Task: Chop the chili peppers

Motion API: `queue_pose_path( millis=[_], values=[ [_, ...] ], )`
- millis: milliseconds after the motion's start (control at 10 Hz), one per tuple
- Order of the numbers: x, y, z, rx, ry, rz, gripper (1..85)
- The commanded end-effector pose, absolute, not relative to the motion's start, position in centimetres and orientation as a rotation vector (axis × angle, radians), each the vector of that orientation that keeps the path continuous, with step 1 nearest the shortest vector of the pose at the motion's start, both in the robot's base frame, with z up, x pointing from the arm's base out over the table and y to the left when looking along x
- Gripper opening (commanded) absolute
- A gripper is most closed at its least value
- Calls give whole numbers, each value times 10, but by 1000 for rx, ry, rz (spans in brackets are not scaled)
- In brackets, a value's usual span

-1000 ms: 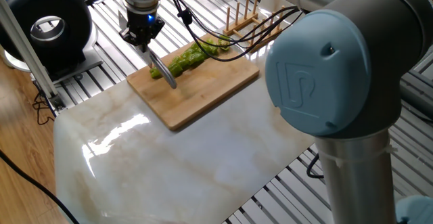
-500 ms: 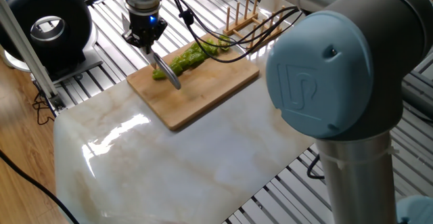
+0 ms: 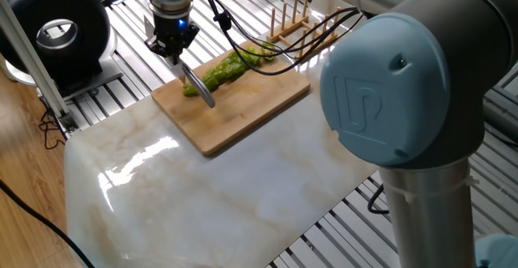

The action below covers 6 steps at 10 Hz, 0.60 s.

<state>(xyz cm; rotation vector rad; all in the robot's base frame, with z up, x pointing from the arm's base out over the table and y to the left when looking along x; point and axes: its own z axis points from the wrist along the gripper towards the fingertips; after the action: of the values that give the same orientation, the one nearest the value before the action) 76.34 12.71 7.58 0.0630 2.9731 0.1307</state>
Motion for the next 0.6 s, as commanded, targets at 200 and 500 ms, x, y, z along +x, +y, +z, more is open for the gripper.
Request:
queue_pose_path(
  millis=[200,500],
  values=[
    [755,141,75,107,2989,195,13],
    [743,130,71,101,3026,118,13]
  ],
)
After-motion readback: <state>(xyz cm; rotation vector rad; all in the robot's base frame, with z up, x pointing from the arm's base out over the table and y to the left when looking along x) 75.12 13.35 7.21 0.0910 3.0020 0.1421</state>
